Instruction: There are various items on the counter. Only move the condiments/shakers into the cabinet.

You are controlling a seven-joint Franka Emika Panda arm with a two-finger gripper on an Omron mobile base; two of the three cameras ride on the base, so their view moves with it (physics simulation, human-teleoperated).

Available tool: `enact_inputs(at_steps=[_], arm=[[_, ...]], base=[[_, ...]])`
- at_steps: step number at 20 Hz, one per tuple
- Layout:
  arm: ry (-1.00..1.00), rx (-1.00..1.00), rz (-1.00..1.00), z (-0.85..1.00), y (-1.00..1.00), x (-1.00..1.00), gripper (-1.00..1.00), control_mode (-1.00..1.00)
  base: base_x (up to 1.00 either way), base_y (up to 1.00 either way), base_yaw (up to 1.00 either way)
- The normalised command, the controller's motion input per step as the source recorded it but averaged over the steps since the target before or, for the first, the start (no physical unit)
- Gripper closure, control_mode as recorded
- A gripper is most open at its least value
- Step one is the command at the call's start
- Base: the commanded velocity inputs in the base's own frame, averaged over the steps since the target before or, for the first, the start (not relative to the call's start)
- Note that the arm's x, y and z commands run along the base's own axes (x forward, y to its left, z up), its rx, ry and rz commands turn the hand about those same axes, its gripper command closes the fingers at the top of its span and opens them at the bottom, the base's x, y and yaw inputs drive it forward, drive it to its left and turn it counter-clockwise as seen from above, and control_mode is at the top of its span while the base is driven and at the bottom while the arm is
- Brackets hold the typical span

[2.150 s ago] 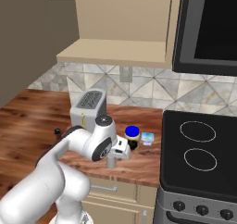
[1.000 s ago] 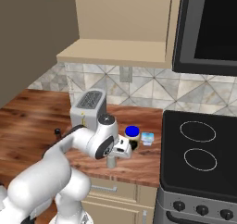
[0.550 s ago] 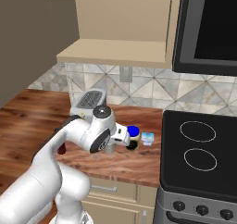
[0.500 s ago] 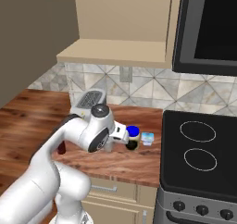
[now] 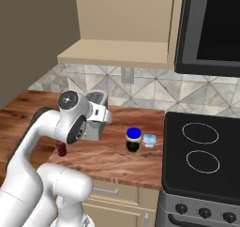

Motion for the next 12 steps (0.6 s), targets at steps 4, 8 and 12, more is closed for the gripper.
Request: enact_inputs(at_steps=[4,8,12], arm=[[-0.15,-0.03,-0.07,1.0,0.43,0.52,1.0,-1.0],[-0.02,0.0,-0.03,1.0,0.18,0.77,1.0,-1.0],[0.16,0.04,0.0,1.0,0.0,0.82,1.0,-1.0]], base=[[0.0,0.0,0.0],[0.0,0.0,0.0],[0.0,0.0,0.0]])
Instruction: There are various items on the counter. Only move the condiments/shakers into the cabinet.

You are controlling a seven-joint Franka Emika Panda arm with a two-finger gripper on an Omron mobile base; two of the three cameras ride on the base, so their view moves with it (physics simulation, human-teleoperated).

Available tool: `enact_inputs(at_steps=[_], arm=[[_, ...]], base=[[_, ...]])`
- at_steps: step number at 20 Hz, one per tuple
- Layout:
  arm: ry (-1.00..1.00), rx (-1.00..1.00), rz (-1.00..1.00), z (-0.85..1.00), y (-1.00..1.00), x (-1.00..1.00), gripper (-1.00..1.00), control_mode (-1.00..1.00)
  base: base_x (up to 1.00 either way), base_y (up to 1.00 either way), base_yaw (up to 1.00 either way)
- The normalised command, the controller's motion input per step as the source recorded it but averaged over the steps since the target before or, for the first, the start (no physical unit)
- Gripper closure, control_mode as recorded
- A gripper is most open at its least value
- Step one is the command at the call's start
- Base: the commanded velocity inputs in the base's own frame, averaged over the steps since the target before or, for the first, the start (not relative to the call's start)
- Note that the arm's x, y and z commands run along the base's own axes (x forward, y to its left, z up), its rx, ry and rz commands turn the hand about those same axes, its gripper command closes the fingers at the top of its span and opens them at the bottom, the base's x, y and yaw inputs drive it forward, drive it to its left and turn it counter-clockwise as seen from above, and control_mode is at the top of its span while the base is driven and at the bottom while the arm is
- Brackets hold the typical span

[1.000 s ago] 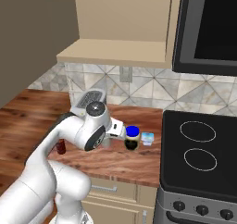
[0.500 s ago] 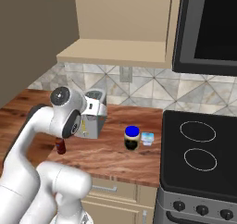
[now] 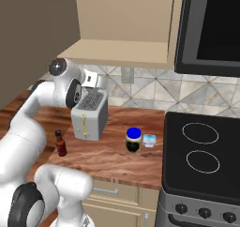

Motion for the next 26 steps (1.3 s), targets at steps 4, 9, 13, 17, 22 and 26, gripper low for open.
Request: enact_inputs(at_steps=[4,9,13,17,22,26], arm=[[0.24,0.08,0.0,1.0,0.0,0.4,1.0,-1.0],[0.03,0.0,-0.01,0.29,0.0,-0.02,1.0,-1.0],[-0.15,0.0,0.0,0.15,0.0,-0.19,1.0,-1.0],[-0.14,0.02,0.0,0.83,0.0,-0.26,1.0,-1.0],[-0.03,0.0,0.0,0.27,0.0,0.05,1.0,-1.0],[0.0,0.0,0.0,0.0,0.0,0.0,1.0,-1.0]], base=[[0.0,0.0,0.0],[0.0,0.0,0.0],[0.0,0.0,0.0],[0.0,0.0,0.0],[0.0,0.0,0.0],[0.0,0.0,0.0]])
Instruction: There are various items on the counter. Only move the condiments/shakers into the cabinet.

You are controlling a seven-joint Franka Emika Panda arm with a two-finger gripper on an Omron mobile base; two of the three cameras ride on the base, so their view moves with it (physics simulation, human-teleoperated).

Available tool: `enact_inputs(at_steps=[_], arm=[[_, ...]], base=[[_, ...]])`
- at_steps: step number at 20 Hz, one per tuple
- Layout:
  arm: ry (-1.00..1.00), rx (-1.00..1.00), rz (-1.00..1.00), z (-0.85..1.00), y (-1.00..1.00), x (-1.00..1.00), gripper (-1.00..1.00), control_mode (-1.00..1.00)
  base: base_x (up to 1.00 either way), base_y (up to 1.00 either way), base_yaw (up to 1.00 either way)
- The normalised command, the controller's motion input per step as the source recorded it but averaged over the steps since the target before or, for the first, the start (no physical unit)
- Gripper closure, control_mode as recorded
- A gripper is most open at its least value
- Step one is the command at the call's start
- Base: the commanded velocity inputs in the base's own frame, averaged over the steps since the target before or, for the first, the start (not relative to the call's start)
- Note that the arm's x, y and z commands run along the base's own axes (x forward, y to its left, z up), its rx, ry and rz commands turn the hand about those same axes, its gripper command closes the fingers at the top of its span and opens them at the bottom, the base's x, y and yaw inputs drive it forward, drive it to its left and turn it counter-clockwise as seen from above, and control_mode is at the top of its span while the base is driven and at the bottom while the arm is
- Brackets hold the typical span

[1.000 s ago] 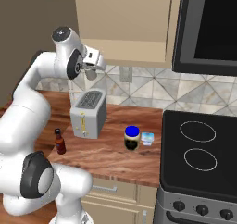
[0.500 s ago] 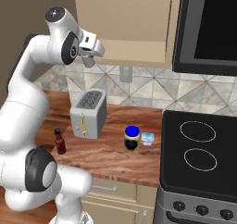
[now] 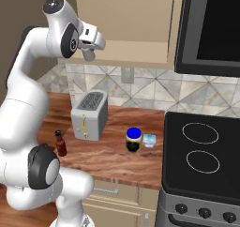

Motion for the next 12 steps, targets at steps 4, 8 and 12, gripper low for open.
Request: enact_inputs(at_steps=[4,8,12], arm=[[-0.04,0.0,0.0,0.0,0.0,0.12,1.0,-1.0],[-0.05,0.0,0.0,0.0,0.04,0.28,1.0,-1.0],[-0.04,0.0,0.0,0.0,0.08,0.51,1.0,-1.0]], base=[[0.0,0.0,0.0],[0.0,0.0,0.0],[0.0,0.0,0.0]])
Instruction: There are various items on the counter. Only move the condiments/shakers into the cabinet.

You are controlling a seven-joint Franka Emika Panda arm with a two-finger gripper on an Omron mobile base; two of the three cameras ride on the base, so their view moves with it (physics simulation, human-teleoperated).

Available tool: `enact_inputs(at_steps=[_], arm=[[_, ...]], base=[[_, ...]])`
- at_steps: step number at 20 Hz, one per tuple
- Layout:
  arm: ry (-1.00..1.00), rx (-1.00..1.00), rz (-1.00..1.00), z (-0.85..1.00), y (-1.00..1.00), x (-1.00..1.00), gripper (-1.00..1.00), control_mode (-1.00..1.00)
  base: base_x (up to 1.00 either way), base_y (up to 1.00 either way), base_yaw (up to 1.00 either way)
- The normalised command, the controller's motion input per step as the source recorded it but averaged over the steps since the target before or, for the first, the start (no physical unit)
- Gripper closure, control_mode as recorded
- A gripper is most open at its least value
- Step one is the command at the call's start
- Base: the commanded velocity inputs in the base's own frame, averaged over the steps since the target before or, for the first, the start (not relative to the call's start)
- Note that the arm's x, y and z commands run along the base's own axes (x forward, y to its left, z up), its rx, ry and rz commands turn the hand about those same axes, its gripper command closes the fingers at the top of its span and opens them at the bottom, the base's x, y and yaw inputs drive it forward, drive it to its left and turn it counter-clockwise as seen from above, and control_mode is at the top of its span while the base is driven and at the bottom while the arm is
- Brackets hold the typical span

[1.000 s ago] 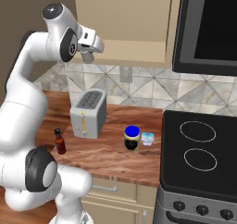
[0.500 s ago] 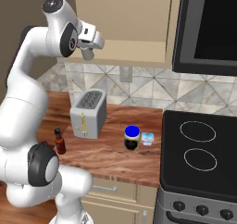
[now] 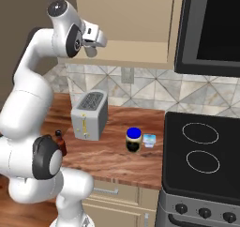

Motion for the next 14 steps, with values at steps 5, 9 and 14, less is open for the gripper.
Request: enact_inputs(at_steps=[5,9,14], arm=[[0.05,0.0,0.0,0.0,0.0,0.58,1.0,-1.0],[0.05,0.0,0.0,0.0,0.0,0.56,1.0,-1.0],[0.03,0.0,0.0,0.0,0.0,0.43,1.0,-1.0]], base=[[0.0,0.0,0.0],[0.0,0.0,0.0],[0.0,0.0,0.0]])
